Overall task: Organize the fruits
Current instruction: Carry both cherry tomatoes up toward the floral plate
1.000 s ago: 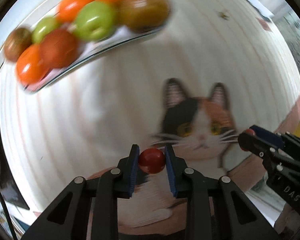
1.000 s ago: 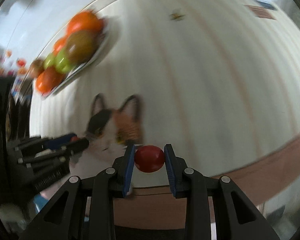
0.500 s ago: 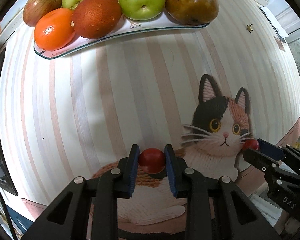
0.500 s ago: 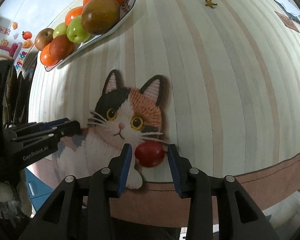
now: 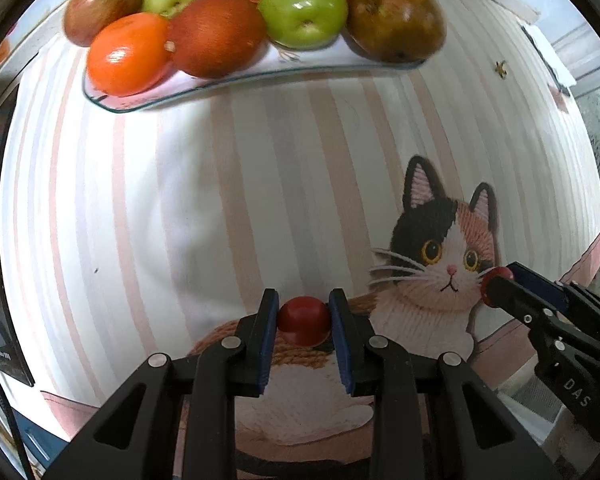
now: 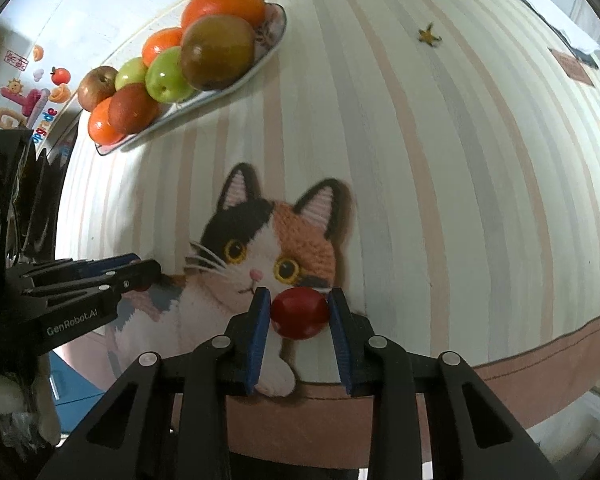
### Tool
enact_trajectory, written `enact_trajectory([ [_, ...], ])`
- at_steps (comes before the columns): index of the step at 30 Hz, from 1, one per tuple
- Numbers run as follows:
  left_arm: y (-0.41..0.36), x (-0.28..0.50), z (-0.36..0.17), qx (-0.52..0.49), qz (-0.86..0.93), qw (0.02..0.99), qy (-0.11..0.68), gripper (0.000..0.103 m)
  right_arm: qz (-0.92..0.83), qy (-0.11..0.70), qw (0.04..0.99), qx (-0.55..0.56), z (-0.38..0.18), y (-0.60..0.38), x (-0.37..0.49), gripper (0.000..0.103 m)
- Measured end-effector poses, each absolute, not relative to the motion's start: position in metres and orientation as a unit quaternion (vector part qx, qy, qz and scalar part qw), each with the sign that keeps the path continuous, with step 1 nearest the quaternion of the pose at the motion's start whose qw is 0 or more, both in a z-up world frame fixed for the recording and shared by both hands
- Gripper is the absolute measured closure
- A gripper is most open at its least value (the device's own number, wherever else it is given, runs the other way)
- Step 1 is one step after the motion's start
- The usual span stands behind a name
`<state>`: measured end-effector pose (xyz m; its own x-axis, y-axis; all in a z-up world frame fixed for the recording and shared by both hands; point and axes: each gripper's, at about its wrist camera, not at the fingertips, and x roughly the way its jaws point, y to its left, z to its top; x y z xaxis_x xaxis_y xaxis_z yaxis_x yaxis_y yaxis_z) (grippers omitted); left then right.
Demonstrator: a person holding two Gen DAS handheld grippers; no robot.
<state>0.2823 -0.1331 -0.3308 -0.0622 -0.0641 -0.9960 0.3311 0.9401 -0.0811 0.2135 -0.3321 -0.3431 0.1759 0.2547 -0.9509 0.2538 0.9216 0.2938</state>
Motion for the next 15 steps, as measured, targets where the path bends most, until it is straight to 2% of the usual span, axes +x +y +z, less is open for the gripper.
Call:
enact_trajectory([
  [6, -0.11, 0.297, -0.309, 0.057, -0.136, 0.691, 0.708, 0.08, 0.012, 0.631, 0.746, 0.213, -0.333, -0.327, 0.224, 0.071],
  [15, -0.081, 0.309, -0.289, 0.003, -0.129, 0.695, 0.707, 0.08, 0.021, 0.6, 0.739, 0.304, -0.314, -0.351, 0.226, 0.071],
])
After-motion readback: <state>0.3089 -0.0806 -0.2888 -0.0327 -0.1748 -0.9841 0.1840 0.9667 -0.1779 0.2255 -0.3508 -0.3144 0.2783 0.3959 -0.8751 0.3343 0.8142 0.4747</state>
